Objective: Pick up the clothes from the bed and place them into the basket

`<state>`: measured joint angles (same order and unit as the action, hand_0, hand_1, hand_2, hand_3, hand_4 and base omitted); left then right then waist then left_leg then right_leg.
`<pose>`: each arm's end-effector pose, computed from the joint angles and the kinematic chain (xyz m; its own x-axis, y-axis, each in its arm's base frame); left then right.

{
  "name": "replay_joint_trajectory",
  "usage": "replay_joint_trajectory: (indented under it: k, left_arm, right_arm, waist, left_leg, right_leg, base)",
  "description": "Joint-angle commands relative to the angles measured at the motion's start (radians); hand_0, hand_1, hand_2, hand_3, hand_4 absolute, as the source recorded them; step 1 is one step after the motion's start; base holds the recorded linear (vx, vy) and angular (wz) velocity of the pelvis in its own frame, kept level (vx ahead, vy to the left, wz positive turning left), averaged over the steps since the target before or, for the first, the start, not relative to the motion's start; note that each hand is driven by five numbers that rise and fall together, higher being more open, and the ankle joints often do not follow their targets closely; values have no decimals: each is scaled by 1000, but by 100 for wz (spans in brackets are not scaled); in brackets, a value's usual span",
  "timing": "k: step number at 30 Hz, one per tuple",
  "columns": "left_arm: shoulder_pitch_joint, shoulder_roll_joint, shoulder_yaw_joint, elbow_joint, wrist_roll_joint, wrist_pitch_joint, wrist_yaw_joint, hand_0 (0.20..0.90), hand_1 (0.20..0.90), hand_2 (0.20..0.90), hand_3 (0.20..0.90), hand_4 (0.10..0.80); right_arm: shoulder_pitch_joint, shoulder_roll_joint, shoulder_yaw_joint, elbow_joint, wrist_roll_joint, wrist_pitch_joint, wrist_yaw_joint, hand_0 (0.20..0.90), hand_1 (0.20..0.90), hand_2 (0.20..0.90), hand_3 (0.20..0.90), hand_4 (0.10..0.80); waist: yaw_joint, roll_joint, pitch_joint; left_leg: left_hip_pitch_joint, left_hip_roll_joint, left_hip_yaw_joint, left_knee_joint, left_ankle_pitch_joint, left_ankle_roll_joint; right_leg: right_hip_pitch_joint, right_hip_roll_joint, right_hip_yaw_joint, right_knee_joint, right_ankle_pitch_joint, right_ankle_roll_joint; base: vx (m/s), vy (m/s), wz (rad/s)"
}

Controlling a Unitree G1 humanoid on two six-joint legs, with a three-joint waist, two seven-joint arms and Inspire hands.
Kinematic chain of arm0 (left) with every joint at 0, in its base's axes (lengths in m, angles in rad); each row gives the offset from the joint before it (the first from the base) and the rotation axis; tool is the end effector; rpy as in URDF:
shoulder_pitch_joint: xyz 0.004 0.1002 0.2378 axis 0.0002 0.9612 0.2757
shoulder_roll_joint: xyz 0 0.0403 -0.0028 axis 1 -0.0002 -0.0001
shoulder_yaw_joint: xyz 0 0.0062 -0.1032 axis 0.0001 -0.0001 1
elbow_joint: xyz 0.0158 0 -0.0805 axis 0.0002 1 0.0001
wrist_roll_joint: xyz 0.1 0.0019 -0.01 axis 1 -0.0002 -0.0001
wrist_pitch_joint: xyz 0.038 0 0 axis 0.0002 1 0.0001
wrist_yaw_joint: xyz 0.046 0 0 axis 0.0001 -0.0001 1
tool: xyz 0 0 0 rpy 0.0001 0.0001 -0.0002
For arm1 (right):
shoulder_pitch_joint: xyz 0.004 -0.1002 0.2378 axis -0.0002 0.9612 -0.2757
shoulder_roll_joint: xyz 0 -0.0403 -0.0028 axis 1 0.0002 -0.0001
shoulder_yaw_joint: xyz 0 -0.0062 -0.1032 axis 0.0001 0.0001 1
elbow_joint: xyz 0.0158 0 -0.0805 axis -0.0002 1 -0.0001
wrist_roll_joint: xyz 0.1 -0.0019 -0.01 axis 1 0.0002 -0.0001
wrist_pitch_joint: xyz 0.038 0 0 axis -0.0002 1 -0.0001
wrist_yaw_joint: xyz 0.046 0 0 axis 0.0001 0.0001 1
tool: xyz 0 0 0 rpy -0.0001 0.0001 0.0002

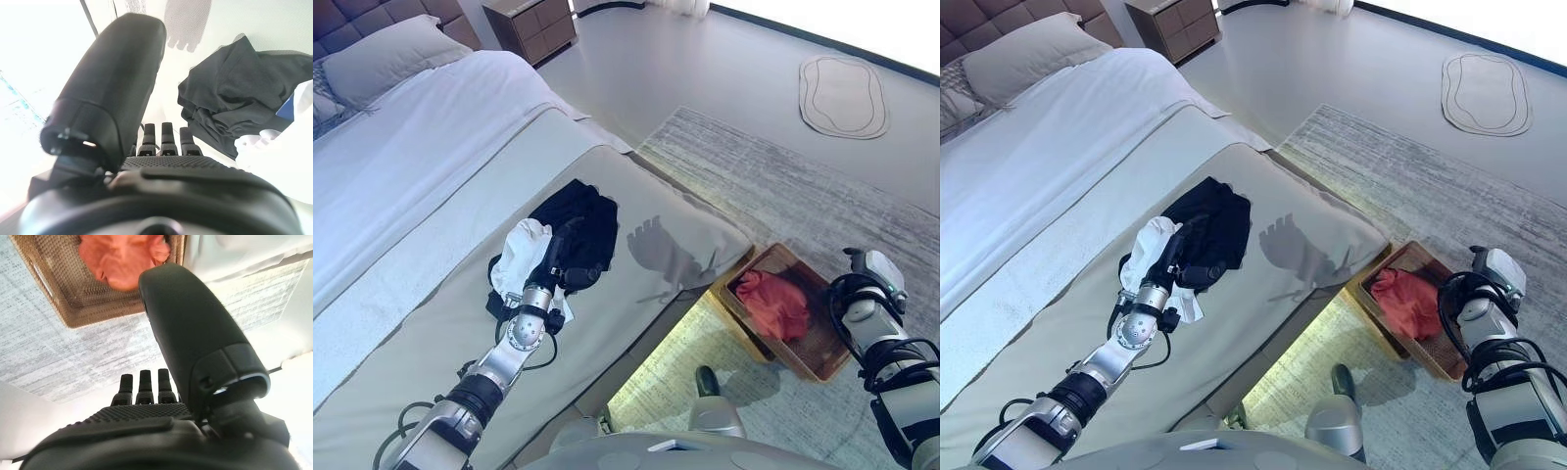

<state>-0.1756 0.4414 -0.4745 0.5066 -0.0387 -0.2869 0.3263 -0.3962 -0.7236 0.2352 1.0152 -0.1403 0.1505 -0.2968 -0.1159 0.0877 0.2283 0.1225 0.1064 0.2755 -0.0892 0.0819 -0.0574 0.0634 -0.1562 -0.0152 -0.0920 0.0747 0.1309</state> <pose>0.2106 0.1814 -0.0086 0.9941 -0.0683 -0.0843 0.1005 0.8730 0.4773 0.2219 -0.3434 0.0253 0.7015 -0.6556 -0.2795 0.0694 0.4532 -0.8887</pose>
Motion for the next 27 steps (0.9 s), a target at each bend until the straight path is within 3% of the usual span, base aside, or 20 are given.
replay_joint_trajectory:
  k: [1, 9, 15, 27]
  left_arm:
    - [-73, 34, 28, 0, 9, -101, 37, 900, 900, 900, 900, 800]
    - [-63, 21, 44, 4, 10, -85, 80, 900, 900, 900, 900, 800]
    - [-43, 11, 64, -3, 14, -67, 131, 900, 900, 900, 900, 800]
    - [47, 22, 148, 29, 29, -64, 150, 900, 900, 900, 900, 800]
  right_arm:
    - [-105, -92, -1, 21, -26, -37, -39, 900, 900, 900, 900, 800]
    - [-161, -93, 43, -207, -45, -67, -94, 900, 900, 900, 900, 800]
    - [-277, -80, 127, -358, -56, -76, -101, 900, 900, 900, 900, 800]
    - [-456, -32, 273, -353, -78, -81, -86, 900, 900, 900, 900, 800]
  waist:
    - [28, -56, -19]
    - [42, -65, -20]
    - [82, -76, -21]
    - [219, -88, -37]
  left_leg:
    - [46, 17, -16, 2, -116, -16]
    - [43, 14, -29, 2, -113, -15]
    - [12, 6, -71, 2, -107, -11]
    - [-56, -14, -196, 2, -81, -6]
  right_leg:
    - [-26, 57, -38, 5, -10, -52]
    - [-20, 50, -51, 5, -10, -55]
    - [-22, 42, -75, 5, -18, -59]
    - [1, 12, -184, 19, -50, -73]
  base:
    - [9, -1, 5]
    - [5, 4, 2]
    - [-16, 21, 13]
    - [29, 8, 32]
